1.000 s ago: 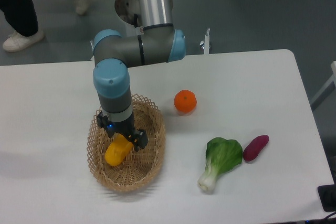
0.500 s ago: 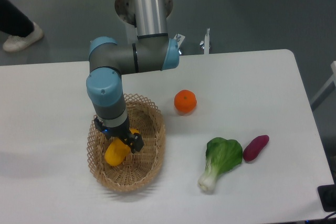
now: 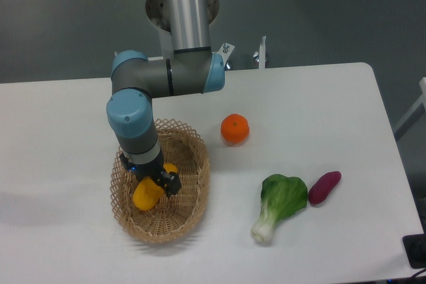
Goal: Pick up the mango from the basket
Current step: 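Lower the gripper onto the yellow mango and close the fingers, then lift the yellow mango up out of the basket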
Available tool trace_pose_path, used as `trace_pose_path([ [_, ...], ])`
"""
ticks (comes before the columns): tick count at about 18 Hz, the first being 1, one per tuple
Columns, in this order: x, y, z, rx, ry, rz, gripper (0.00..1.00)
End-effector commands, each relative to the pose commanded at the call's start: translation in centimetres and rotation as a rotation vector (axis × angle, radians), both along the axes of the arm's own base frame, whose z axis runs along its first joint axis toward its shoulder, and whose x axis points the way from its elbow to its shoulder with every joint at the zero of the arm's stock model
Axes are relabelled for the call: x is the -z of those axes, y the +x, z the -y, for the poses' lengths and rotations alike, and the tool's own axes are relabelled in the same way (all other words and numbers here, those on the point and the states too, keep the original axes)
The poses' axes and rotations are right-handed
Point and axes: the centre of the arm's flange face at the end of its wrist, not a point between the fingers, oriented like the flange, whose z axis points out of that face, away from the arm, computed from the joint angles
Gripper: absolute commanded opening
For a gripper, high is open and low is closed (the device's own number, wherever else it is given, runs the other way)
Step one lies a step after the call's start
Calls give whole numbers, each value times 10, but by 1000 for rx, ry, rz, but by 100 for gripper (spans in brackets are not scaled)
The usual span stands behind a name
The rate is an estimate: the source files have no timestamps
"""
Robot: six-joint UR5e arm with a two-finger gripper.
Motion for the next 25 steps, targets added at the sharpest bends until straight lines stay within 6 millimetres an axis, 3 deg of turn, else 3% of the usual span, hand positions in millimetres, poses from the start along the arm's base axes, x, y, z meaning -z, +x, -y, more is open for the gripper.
trace_pose_path([
  [4, -1, 1, 0, 6, 3, -1, 49],
  [11, -9, 1, -1, 10, 15, -7, 45],
  [14, -23, -3, -5, 16, 38, -18, 45],
  [16, -45, -10, -5, 20, 71, -32, 45],
  [21, -84, -55, 10, -8, 124, -57, 46],
  [25, -111, -100, 37, 8, 186, -56, 46],
])
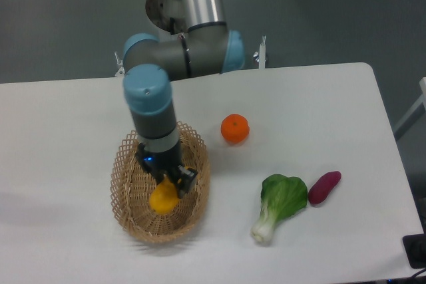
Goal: Pick up the mango from the basket
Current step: 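Lift the yellow mango up out of the basket, then carry the held mango away from the basket beside the purple sweet potato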
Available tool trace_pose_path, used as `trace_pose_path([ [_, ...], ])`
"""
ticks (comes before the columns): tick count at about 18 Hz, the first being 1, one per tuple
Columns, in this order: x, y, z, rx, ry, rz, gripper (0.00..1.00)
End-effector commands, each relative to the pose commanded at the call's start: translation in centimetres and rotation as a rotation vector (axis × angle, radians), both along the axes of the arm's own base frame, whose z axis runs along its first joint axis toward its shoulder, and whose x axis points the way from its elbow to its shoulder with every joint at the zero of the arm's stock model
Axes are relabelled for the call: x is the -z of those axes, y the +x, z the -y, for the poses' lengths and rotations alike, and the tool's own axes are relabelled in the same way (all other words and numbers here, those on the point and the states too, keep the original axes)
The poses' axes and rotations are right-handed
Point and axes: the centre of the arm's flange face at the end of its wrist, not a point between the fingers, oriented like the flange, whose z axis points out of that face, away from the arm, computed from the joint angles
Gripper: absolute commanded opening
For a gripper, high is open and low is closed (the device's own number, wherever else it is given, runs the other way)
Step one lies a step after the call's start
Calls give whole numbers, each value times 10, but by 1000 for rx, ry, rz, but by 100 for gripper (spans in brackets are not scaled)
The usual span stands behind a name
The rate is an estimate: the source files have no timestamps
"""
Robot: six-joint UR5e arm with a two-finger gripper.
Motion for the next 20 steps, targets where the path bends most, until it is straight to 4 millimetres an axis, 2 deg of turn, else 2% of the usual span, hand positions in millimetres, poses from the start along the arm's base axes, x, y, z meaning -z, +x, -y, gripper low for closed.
trace_pose_path([
  [8, -52, -111, 59, 58, -76, -7, 46],
  [10, -58, -136, 75, 71, -86, -19, 46],
  [15, -62, -178, 115, 120, -105, -28, 46],
  [20, -62, -203, 143, 172, -122, -50, 46],
])
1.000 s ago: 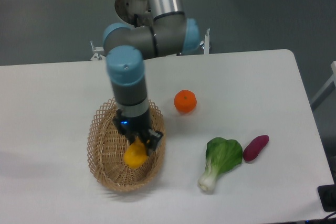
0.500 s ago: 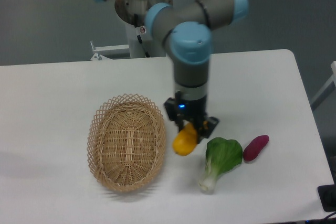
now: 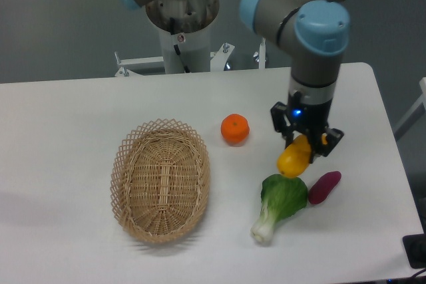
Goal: Pick up the mango from the basket
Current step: 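Carry the held mango away from the basket beside the purple sweet potato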
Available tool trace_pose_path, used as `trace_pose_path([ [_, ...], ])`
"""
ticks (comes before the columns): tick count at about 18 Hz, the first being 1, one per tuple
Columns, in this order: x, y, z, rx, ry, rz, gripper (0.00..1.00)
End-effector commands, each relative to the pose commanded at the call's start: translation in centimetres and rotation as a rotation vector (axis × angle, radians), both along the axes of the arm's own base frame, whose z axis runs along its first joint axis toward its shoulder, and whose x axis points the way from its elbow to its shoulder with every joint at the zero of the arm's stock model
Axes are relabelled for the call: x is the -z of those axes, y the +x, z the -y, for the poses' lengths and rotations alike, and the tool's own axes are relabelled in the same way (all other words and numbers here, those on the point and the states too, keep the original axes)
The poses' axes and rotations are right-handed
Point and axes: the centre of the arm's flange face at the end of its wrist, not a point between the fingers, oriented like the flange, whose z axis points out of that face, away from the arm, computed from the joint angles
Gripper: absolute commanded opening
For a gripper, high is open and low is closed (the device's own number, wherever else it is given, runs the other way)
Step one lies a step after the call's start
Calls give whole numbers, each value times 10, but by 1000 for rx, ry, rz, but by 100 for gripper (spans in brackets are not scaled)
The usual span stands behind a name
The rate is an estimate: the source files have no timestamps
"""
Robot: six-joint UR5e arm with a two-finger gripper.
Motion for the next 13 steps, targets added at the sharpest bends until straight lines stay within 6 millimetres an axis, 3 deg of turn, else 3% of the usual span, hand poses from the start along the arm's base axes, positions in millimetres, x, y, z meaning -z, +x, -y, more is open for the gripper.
trace_pose_path([
  [7, 3, -13, 17, 29, -13, -6, 46],
  [13, 3, -12, 17, 29, -13, -6, 46],
])
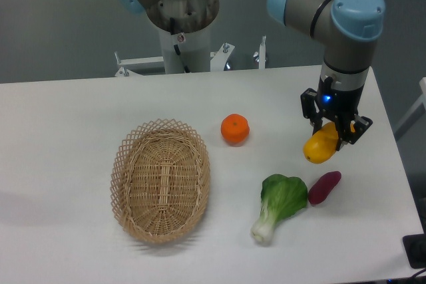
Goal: Pick up the mango from the basket
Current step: 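Carry the held mango away from the basket beside the purple sweet potato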
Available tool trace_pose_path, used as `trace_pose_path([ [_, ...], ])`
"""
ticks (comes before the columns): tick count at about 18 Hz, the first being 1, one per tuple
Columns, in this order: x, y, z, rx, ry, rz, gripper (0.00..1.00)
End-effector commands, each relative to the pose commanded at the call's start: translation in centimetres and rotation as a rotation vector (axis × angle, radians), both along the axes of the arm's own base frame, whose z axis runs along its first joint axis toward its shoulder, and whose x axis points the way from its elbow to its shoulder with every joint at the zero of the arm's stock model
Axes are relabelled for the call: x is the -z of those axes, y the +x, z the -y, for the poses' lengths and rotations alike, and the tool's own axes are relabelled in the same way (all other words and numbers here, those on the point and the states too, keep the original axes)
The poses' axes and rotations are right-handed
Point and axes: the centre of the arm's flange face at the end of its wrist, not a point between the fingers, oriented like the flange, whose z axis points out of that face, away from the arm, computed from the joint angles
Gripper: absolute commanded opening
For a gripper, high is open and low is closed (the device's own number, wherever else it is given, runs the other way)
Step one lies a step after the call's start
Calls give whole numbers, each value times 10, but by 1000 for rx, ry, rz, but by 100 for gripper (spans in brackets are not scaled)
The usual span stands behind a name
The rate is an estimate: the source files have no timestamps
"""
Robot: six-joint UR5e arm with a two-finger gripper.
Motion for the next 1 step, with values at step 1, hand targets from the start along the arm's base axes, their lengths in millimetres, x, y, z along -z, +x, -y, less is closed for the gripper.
trace_pose_path([
  [1, 0, 0, -1, 1, 5, 2, 46],
])
